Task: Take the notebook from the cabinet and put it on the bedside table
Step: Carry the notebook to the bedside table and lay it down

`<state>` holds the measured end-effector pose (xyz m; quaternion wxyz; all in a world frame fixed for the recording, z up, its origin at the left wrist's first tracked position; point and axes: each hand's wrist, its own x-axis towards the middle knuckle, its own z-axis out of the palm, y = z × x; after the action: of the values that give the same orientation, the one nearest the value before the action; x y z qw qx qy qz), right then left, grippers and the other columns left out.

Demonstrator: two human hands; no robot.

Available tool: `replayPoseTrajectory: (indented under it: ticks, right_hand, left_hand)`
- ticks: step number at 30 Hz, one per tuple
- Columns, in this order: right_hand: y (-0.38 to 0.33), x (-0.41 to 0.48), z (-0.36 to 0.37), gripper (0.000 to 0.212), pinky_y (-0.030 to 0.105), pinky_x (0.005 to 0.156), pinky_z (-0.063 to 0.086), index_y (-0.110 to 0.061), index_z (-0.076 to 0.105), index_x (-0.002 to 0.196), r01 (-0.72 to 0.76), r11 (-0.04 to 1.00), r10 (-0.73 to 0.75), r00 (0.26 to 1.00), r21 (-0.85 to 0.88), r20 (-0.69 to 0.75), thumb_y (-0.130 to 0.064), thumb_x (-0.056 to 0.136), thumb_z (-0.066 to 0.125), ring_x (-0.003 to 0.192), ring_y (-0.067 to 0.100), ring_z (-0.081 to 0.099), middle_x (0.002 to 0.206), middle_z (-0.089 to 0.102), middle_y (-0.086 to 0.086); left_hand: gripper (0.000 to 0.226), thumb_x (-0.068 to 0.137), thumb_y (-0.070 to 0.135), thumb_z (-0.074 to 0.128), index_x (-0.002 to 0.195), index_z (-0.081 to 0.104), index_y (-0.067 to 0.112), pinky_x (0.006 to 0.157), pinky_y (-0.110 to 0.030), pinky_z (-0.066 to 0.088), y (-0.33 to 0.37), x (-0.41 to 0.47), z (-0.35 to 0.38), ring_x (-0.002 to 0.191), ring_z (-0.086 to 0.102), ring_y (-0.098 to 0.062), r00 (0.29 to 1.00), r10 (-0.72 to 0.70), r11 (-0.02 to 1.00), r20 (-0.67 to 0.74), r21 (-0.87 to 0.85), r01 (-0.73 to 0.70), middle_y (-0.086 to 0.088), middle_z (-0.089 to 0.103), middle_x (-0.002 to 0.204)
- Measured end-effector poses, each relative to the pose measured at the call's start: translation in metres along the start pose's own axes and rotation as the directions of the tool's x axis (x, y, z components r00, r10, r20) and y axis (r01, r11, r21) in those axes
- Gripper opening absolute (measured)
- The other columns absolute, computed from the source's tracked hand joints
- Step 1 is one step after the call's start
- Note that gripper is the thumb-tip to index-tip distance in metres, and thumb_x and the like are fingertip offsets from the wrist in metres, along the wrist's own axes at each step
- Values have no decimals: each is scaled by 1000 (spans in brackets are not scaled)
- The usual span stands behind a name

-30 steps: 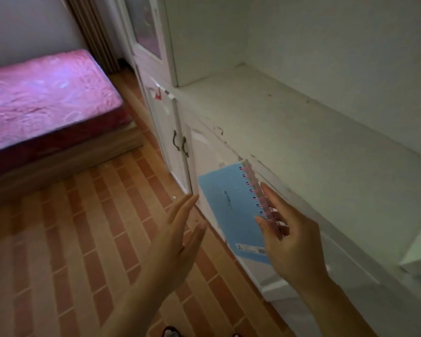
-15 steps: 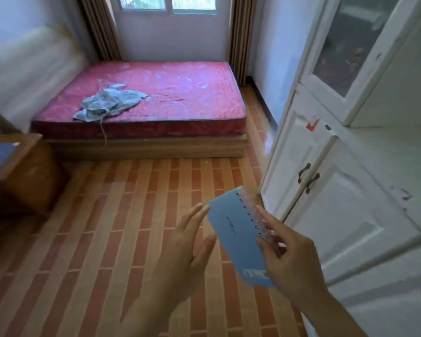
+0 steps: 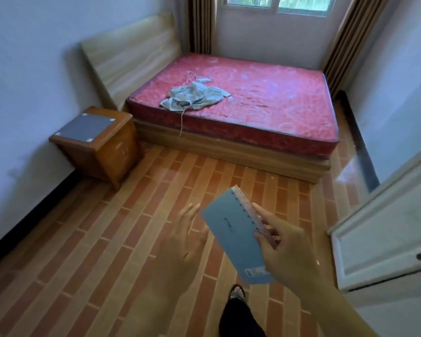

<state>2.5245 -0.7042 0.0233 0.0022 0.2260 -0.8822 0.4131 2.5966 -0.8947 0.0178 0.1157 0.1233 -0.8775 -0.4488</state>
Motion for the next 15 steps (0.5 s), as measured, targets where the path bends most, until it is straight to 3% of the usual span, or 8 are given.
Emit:
replayPoseTrajectory:
  ticks: [3, 7, 10, 15]
  right_hand:
    - [12, 58, 12, 60, 19, 60, 54, -31, 44, 132, 6, 1000, -6, 1000, 19, -3, -8, 80, 64, 83, -1, 61, 103, 59, -26]
    - [29, 148, 22, 63, 30, 56, 57, -35, 40, 131, 42, 999, -42, 999, -18, -8, -9, 79, 64, 77, 9, 63, 101, 60, -19]
    - [42, 214, 24, 61, 17, 53, 52, -32, 40, 133, 48, 998, -46, 999, -47, 27, -13, 80, 64, 77, 4, 62, 105, 57, -22]
    - [51, 320, 45, 61, 3, 55, 43, -35, 43, 131, 88, 995, -84, 990, -38, 110, -10, 80, 64, 80, -4, 58, 105, 54, -27]
  left_hand:
    - [54, 84, 59, 32, 134, 31, 40, 103, -23, 22, -14, 52, 0, 128, 25, 6, 1000, -2, 1000, -18, 6, 3, 23, 29, 140]
    - [56, 86, 56, 34, 138, 29, 34, 104, -19, 18, -28, 139, -2, 126, 22, 10, 998, 12, 997, 53, 81, -16, 24, 28, 139]
    - [55, 87, 54, 36, 137, 31, 34, 100, -7, 14, -36, 202, -7, 124, 21, 14, 995, 25, 990, 94, 133, -37, 25, 29, 135]
    - [51, 87, 55, 38, 135, 32, 38, 109, -28, 24, -59, 295, -15, 131, 24, 4, 998, -56, 994, 23, 91, 53, 17, 32, 143]
